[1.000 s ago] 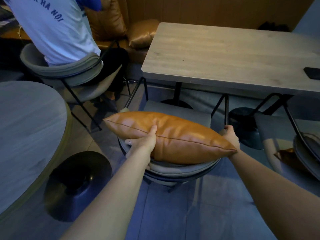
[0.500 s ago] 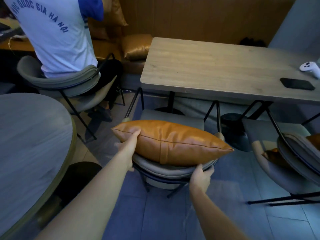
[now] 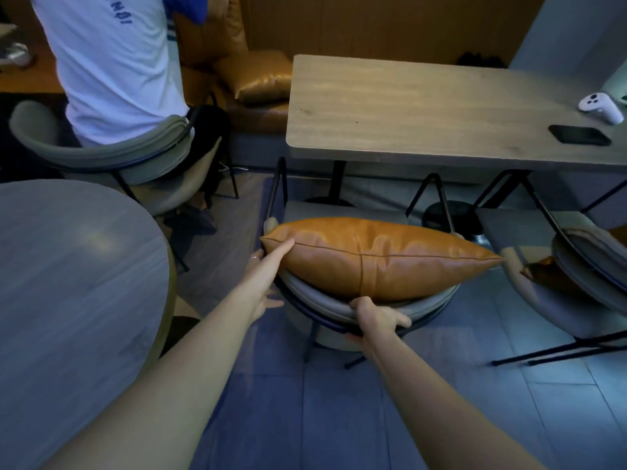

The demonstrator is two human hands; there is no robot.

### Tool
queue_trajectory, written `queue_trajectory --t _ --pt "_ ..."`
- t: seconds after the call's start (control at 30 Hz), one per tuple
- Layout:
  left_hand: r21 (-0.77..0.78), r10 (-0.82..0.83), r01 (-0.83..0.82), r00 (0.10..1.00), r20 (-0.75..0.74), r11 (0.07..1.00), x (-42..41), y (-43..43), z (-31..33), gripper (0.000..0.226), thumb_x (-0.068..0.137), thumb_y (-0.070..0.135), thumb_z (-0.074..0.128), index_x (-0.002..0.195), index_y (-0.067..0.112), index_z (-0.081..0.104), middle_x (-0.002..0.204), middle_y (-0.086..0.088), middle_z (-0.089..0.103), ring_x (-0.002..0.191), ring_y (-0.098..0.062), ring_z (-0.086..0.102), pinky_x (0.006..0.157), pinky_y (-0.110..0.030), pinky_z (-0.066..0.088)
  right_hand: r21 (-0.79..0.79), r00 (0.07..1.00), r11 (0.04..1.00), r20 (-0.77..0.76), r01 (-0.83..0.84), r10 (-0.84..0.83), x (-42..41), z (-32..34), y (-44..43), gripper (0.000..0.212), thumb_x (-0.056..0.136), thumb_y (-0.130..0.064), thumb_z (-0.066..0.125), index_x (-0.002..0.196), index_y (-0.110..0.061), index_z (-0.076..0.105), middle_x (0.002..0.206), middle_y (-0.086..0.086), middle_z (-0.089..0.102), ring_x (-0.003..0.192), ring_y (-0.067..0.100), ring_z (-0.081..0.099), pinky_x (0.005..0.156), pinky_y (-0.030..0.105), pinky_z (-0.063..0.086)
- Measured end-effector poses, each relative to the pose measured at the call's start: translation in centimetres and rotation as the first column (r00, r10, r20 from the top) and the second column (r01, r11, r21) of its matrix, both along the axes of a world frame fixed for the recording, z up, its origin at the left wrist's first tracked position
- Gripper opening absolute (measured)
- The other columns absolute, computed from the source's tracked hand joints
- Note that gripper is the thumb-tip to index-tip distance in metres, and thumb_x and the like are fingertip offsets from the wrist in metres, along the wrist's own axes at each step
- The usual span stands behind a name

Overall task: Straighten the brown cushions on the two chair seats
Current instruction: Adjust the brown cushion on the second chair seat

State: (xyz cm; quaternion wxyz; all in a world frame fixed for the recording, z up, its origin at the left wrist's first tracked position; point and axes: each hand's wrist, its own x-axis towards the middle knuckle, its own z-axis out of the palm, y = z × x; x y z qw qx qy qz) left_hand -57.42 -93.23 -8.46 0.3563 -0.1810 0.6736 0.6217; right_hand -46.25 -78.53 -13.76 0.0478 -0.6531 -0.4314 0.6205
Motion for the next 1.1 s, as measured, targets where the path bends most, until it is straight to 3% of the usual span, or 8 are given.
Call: queue_trajectory --t 0.17,0.33,0.4,0.47,0.57,0.73,0.87,1.1 --pt "0.11 -0.012 0.003 0.997 0.08 0.994 0.4 2.8 -0.6 0.082 0.085 0.062 0.069 0.153 0.028 0.037 0.152 -0.014 0.048 0.118 -0.04 0.056 0.102 -0.06 0.047 0.05 0.997 0.996 -0.025 -0.073 0.075 1.0 0.1 2.7 0.095 0.085 -0.01 0.073 0.148 -0.011 0.003 0.105 0.012 0.043 0.108 0.035 0.048 0.089 0.059 0.059" --pt "0.104 -0.042 0.031 0.994 0.105 0.994 0.4 5.0 -0.5 0.078 0.087 0.057 0.067 0.151 0.025 0.036 0.156 -0.015 0.044 0.134 -0.046 0.049 0.11 -0.065 0.041 0.211 0.933 0.914 0.18 -0.346 0.312 3.3 0.9 4.9 0.125 0.071 -0.064 0.08 0.152 -0.001 0.008 0.15 0.024 0.039 0.131 0.045 0.049 0.097 0.047 0.047" --pt "0.076 -0.056 0.049 0.994 0.096 0.996 0.4 5.3 -0.7 0.092 0.081 0.063 0.072 0.155 0.026 0.032 0.158 -0.013 0.043 0.135 -0.046 0.048 0.108 -0.066 0.043 0.52 0.805 0.624 0.472 -0.584 0.359 4.9 0.7 4.1 0.102 0.077 -0.057 0.079 0.146 -0.001 0.031 0.148 0.025 0.04 0.129 0.047 0.049 0.096 0.05 0.046" --pt "0.044 -0.074 0.07 0.994 0.085 0.997 0.2 5.3 -0.9 0.104 0.076 0.069 0.075 0.158 0.025 0.03 0.158 -0.014 0.043 0.136 -0.046 0.047 0.106 -0.066 0.045 0.756 0.742 0.097 0.596 -0.647 0.307 5.6 0.6 2.4 0.059 0.08 -0.029 0.08 0.128 -0.007 0.055 0.133 0.022 0.055 0.117 0.045 0.056 0.091 0.054 0.049" --pt "-0.001 -0.096 0.096 0.993 0.067 0.995 -0.3 5.1 -0.8 0.1 0.075 0.066 0.078 0.154 0.02 0.037 0.149 -0.016 0.051 0.128 -0.043 0.053 0.099 -0.062 0.05 0.69 0.546 -0.296 0.712 -0.661 0.441 3.6 0.2 -0.5 0.023 0.074 -0.017 0.076 0.094 -0.012 0.065 0.09 0.01 0.067 0.085 0.037 0.065 0.08 0.047 0.052" --pt "-0.001 -0.123 0.123 0.992 0.027 0.992 -0.9 4.1 -0.5 0.088 0.074 0.062 0.082 0.147 0.032 0.043 0.128 -0.005 0.06 0.094 -0.026 0.06 0.079 -0.05 0.054 0.463 0.265 -0.35 0.833 -0.814 0.485 -1.6 -0.5 -3.3 0.038 0.079 -0.035 0.083 0.101 -0.008 0.068 0.09 0.015 0.075 0.08 0.037 0.073 0.072 0.043 0.058" --pt "0.015 -0.105 0.104 0.994 0.032 0.994 -1.3 4.2 -0.8 0.085 0.073 0.058 0.084 0.143 0.031 0.046 0.127 -0.005 0.061 0.104 -0.03 0.062 0.093 -0.058 0.054 0.38 0.211 -0.364 0.88 -0.851 0.424 -3.3 -1.4 -2.7 0.033 0.108 -0.037 0.043 0.129 -0.015 0.053 0.12 0.016 0.071 0.109 0.037 0.068 0.094 0.046 0.048" --pt "0.05 -0.14 0.138 0.989 0.041 0.989 -0.6 3.8 -0.2 0.08 0.075 0.056 0.083 0.142 0.031 0.046 0.129 -0.005 0.062 0.096 -0.026 0.062 0.069 -0.045 0.053 0.34 0.17 -0.391 0.897 -0.855 0.408 -2.8 -1.4 -2.5 0.031 0.11 -0.035 0.035 0.133 -0.02 0.049 0.121 0.014 0.071 0.109 0.036 0.068 0.093 0.043 0.047"
